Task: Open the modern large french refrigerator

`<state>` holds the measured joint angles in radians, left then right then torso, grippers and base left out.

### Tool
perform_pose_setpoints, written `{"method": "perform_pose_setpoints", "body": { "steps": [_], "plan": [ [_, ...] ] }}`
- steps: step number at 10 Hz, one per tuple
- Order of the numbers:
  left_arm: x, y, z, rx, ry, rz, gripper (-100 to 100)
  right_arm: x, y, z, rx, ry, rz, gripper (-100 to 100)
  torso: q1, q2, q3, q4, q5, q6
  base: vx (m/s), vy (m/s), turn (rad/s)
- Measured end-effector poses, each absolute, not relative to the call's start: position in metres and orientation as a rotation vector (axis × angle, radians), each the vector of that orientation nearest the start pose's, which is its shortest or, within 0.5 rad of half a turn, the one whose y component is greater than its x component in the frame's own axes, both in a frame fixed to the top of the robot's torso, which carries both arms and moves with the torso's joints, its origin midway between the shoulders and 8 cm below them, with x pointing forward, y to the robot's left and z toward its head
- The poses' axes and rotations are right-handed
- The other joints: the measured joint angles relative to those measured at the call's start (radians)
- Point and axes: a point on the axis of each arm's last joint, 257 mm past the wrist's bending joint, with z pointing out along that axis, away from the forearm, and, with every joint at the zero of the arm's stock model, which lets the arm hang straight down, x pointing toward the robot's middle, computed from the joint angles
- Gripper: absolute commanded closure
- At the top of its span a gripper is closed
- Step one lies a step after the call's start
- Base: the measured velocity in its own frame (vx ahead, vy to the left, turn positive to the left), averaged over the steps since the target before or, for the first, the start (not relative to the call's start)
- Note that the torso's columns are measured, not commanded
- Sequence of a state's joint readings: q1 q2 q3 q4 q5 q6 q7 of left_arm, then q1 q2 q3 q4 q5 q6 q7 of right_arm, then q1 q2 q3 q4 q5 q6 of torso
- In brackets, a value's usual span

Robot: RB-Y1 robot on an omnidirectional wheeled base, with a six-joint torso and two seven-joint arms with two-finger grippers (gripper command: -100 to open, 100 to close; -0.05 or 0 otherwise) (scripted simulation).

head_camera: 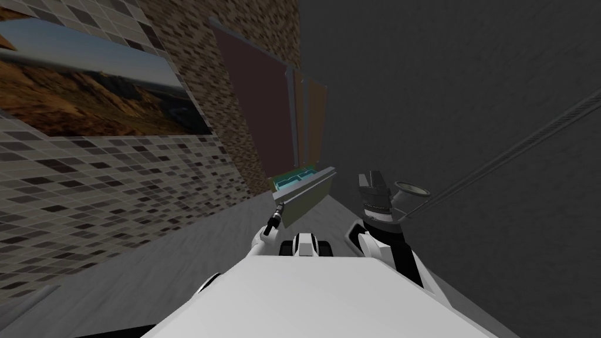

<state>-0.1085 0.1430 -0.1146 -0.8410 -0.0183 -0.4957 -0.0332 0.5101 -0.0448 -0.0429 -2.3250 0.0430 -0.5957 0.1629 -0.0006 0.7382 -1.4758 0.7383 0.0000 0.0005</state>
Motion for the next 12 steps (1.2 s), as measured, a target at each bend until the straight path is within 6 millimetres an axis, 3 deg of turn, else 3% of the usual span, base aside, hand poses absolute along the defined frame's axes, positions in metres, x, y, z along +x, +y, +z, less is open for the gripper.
{"method": "perform_pose_setpoints", "body": {
  "steps": [11,12],
  "plan": [
    [0.586,0.250,-0.359,-1.029,1.527,-1.071,-100,0.316,-0.275,0.058,0.427,0.612,1.108,0,0.000,0.001,0.000,0.000,0.000,0.000,-0.056,-0.031,0.058],
    [0.587,0.250,-0.358,-1.028,1.525,-1.072,0,0.316,-0.275,0.058,0.427,0.612,1.108,0,0.001,-0.002,-0.001,-0.001,0.000,-0.001,-0.007,-0.004,-0.001]
  ]
}}
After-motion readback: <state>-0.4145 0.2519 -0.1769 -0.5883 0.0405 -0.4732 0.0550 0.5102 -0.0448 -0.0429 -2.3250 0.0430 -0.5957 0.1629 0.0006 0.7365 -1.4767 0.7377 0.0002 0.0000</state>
